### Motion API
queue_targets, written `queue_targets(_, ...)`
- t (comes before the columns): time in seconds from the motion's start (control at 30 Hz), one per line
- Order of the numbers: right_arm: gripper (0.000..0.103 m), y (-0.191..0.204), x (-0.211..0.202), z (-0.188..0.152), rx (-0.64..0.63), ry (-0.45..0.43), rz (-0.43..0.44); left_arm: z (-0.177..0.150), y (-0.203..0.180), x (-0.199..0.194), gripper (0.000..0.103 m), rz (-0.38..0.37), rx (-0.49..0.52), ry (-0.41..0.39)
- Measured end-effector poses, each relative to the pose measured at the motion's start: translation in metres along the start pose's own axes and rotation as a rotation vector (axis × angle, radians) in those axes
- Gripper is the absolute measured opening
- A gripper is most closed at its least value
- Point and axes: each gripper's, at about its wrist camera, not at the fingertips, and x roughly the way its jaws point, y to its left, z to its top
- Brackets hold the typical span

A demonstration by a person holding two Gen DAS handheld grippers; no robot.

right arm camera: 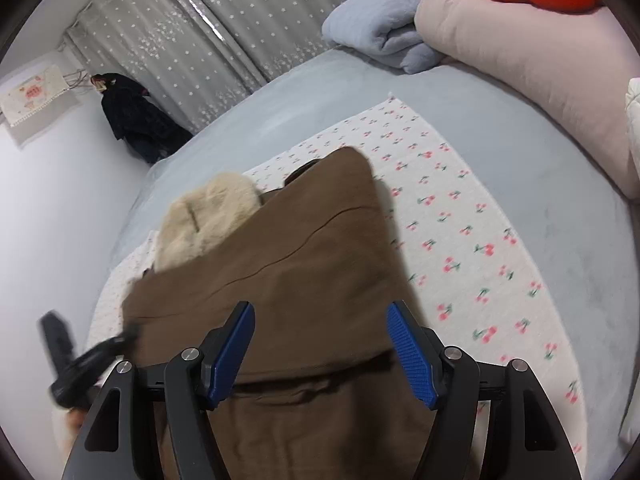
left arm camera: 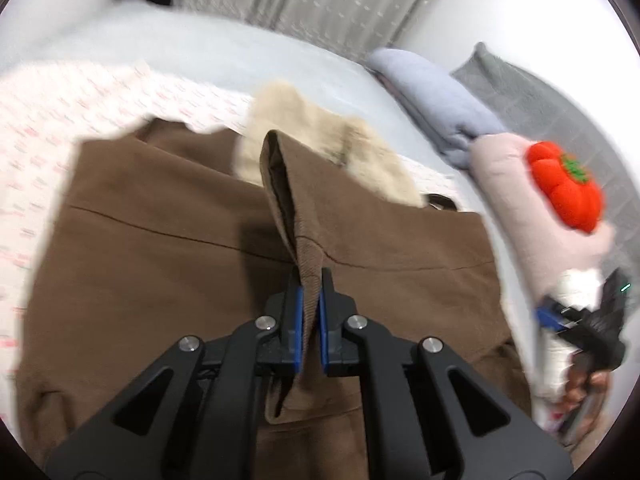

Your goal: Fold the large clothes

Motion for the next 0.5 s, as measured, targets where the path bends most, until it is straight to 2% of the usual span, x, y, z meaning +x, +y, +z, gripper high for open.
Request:
queue_targets(0.03,0.071,-0.002,0.002,0.002,-0.006,-0.003,-0.005,-0.003,0.002,0.005,0.011,0.076,0.022,0.015)
queue_targets(0.07,0.07,-0.003,0.006,0.005,-0.016,-0.007,-0.014,-0.006,0.004,0.014,0.022,0.156,0.037,0.046)
queue_targets(0.13,0.07,-0.005,0.012,0.007,-0.032,-0.011,-0.039,-0.01,0.009,0.03,0.024,0.378,0.057,0.095)
queue_targets(0.17,0.07,-0.004,0.016,0.009,-0.041,-0.015,-0.051,-0.009,0.011,0.029,0.025,0.395,0.051,0.078)
queue_targets(0.2,0.069,-0.002,0.02,0.011,-0.052,-0.022,-0.07,-0.007,0.011,0.024,0.026,0.362,0.033,0.041)
queue_targets(0.27,0.05,0.007,0.028,0.018,-0.101,-0.054,-0.102,-0.002,0.007,0.014,0.027,0.283,0.005,-0.045)
queue_targets(0.3,0.045,0.011,0.032,0.02,-0.124,-0.072,-0.114,0.001,0.003,0.013,0.027,0.244,0.012,-0.076)
queue_targets(0.37,0.031,0.019,0.046,0.03,-0.166,-0.108,-0.129,0.008,-0.001,0.021,0.027,0.168,0.033,-0.084)
queue_targets(0.4,0.029,0.021,0.053,0.033,-0.172,-0.113,-0.126,0.009,-0.001,0.031,0.027,0.142,0.046,-0.073)
queue_targets(0.47,0.026,0.025,0.071,0.042,-0.178,-0.123,-0.117,0.012,0.0,0.049,0.027,0.163,0.067,-0.06)
queue_targets(0.5,0.025,0.026,0.087,0.048,-0.182,-0.119,-0.131,0.009,0.003,0.059,0.027,0.202,0.081,-0.049)
